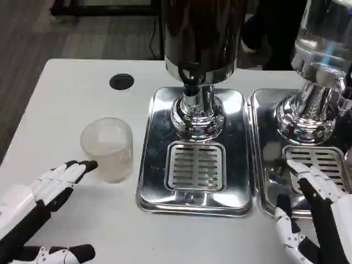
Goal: Grasp the cup under the faucet to collect the drink, then remove the cup.
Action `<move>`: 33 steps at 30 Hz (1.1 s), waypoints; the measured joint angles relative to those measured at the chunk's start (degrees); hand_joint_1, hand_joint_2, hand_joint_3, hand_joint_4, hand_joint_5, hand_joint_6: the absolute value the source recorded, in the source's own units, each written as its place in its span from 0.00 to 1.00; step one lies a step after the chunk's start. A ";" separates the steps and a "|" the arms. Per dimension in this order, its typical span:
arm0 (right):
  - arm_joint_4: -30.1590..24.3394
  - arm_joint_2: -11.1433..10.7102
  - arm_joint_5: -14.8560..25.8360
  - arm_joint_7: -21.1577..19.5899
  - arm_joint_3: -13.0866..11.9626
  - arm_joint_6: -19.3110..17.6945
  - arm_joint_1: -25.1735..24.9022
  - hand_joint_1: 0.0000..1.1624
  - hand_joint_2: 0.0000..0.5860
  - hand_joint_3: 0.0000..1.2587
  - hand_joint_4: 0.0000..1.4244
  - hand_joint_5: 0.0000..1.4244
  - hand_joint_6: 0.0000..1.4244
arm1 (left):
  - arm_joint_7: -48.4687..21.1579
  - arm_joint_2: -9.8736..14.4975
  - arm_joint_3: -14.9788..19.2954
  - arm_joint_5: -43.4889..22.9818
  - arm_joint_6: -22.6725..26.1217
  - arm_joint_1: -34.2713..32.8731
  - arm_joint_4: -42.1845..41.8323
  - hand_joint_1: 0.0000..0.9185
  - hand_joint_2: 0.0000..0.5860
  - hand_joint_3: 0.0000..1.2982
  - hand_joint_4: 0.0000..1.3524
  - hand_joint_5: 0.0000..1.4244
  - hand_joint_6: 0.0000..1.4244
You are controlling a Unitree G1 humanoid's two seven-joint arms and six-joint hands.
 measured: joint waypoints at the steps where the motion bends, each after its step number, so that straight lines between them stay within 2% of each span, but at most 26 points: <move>1: 0.00 0.00 0.00 0.00 -0.08 0.00 0.00 0.29 0.90 0.20 0.15 0.13 0.20 | 0.00 -0.05 0.00 0.00 0.00 0.00 -0.02 0.00 0.18 0.00 0.00 0.00 0.03; 13: 0.00 0.14 -0.05 -0.02 -0.12 -0.17 0.80 0.29 0.90 0.21 0.15 0.12 0.20 | 0.00 -0.16 0.00 -0.05 -0.03 -0.05 0.03 0.00 0.18 0.00 0.00 0.00 0.06; 19: 0.98 -0.89 1.56 -0.04 -2.14 -2.80 0.86 0.29 0.90 0.21 0.15 0.12 0.20 | 0.00 -2.16 0.01 -0.04 0.90 0.59 -3.14 0.00 0.18 0.00 0.00 0.00 0.07; 25: 1.27 -0.83 1.62 -0.04 -2.45 -3.21 0.90 0.30 0.90 0.22 0.15 0.12 0.20 | -0.01 -2.28 0.23 -0.07 1.29 1.17 -3.53 0.00 0.18 0.00 0.00 0.00 0.07; 33: 1.14 -0.27 1.47 0.35 -2.44 -3.22 0.75 0.30 0.90 0.22 0.15 0.12 0.20 | -0.05 -2.32 1.12 -3.55 1.29 1.15 -3.05 0.00 0.18 0.00 0.00 0.00 0.07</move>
